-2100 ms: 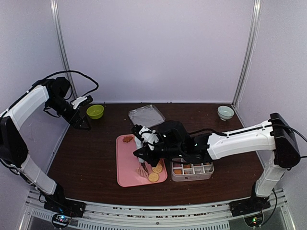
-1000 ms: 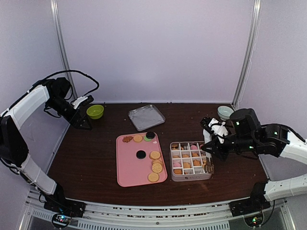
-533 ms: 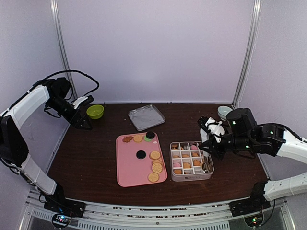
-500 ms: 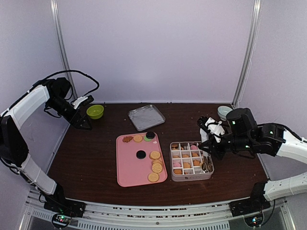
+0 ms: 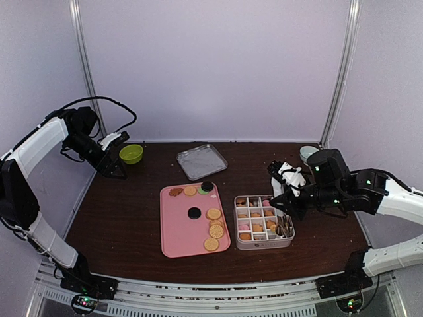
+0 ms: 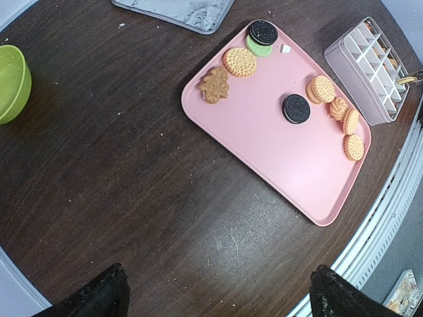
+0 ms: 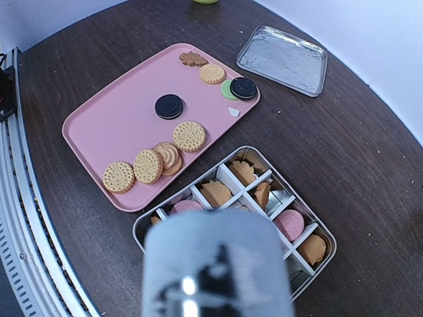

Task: Pack the cookies
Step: Place the fake cookies in the empty pocket of the box.

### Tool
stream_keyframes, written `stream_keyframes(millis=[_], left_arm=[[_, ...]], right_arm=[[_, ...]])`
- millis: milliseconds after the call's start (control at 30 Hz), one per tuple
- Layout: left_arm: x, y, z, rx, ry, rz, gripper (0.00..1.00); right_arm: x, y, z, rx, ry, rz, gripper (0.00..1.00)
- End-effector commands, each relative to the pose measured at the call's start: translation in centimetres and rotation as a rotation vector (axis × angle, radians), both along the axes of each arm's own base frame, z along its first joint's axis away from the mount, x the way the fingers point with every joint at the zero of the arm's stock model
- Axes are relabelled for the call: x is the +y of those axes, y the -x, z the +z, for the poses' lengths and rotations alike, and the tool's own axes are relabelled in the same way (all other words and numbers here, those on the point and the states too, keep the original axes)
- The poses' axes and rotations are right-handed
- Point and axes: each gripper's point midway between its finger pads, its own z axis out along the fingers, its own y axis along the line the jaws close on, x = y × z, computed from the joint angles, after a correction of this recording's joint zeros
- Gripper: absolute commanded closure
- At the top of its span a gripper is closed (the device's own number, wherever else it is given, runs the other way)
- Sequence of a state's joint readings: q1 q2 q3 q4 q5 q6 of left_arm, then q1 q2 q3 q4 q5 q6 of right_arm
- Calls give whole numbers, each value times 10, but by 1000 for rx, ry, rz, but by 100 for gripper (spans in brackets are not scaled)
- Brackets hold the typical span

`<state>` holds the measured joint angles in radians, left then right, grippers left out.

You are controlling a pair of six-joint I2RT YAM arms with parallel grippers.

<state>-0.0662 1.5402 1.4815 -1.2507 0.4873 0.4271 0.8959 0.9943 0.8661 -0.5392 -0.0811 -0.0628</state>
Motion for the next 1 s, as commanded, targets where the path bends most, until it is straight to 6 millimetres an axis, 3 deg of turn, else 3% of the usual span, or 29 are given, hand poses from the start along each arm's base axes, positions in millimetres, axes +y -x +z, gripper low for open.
stream_keyframes(millis=[0, 267, 500, 700, 967], left_arm=[[0, -6, 7, -29, 6, -4, 2], [0, -6, 7, -27, 7, -3, 2], [0, -4, 5, -22, 5, -7, 2], [-1, -4, 5, -22, 9, -9, 2], [0, -3, 4, -21, 5, -8, 2]], right_arm=[[4, -5, 17, -24, -38, -1, 70], [4, -4, 20, -27, -39, 1, 71], [4, 1, 39, -46, -75, 22, 71], [7, 0, 34, -32, -61, 29, 72], [10, -3, 32, -37, -55, 31, 87]])
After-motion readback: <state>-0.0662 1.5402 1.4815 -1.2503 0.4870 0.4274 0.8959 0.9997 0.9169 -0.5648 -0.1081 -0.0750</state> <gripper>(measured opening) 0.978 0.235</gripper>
